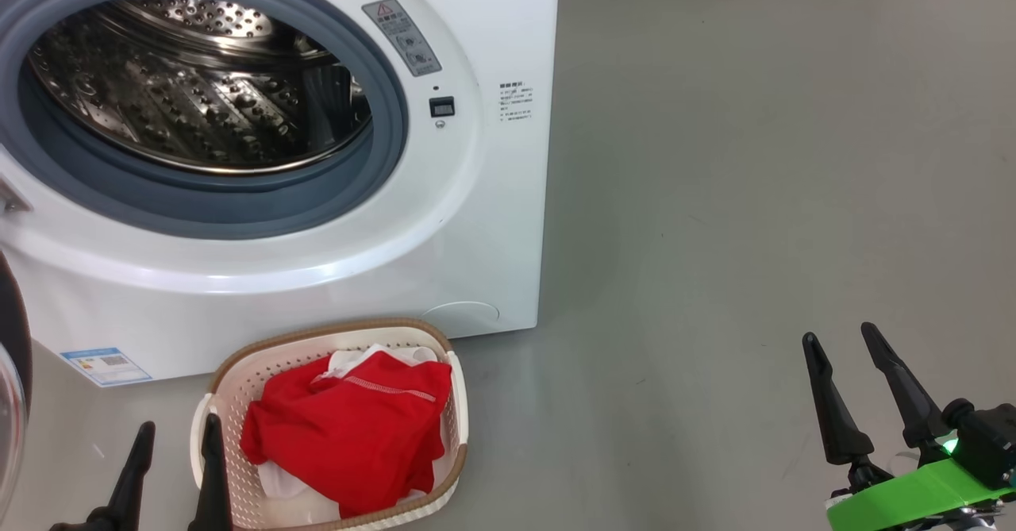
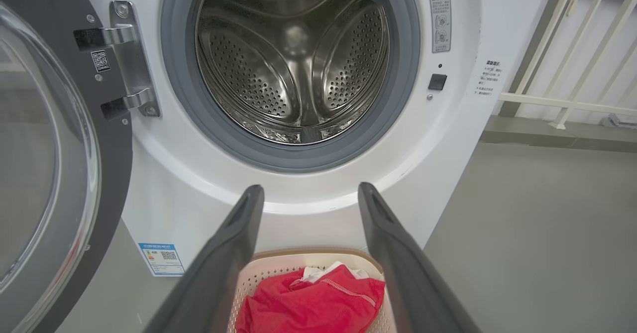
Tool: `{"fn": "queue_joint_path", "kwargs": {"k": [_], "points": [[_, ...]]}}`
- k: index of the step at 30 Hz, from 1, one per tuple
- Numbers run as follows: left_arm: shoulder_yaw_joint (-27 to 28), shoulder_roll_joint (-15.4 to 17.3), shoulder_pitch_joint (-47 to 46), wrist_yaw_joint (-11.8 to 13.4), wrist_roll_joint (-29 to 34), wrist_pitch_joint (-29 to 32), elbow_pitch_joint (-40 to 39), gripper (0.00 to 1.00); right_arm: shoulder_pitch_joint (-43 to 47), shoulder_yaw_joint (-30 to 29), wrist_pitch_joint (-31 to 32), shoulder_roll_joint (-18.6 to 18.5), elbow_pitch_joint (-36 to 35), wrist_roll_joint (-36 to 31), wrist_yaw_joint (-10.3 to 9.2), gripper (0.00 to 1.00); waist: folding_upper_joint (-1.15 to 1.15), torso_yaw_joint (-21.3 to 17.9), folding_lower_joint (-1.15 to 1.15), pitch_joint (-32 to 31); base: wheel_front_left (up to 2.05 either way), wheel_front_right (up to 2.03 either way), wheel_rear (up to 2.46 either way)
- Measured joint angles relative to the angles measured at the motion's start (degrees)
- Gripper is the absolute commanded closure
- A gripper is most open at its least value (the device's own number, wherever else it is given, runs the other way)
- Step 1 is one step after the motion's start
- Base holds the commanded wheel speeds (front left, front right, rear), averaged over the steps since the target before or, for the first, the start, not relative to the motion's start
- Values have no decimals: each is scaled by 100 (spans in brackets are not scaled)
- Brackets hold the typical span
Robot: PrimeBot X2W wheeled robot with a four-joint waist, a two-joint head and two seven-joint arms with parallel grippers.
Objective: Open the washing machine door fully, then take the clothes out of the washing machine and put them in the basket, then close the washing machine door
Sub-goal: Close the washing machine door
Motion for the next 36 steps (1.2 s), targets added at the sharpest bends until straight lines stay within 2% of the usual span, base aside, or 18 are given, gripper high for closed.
{"fn": "queue_joint_path", "kwargs": {"k": [16, 30, 36], "points": [[-14, -3, 0, 0, -4, 0, -44, 0, 2, -15, 0, -1, -5, 0, 0, 0, 0, 39, 0, 32, -121, 121, 0], [-49, -4, -2, 0, -49, 0, -16, 0, 2, -19, 0, 1, -7, -7, 0, 0, 0, 94, 0, 14, -6, 6, 0], [-160, -5, -5, 19, -176, 0, 90, 0, 2, -9, 0, -3, -4, -7, 0, 0, 0, 256, 0, 2, 0, 0, 0]]}}
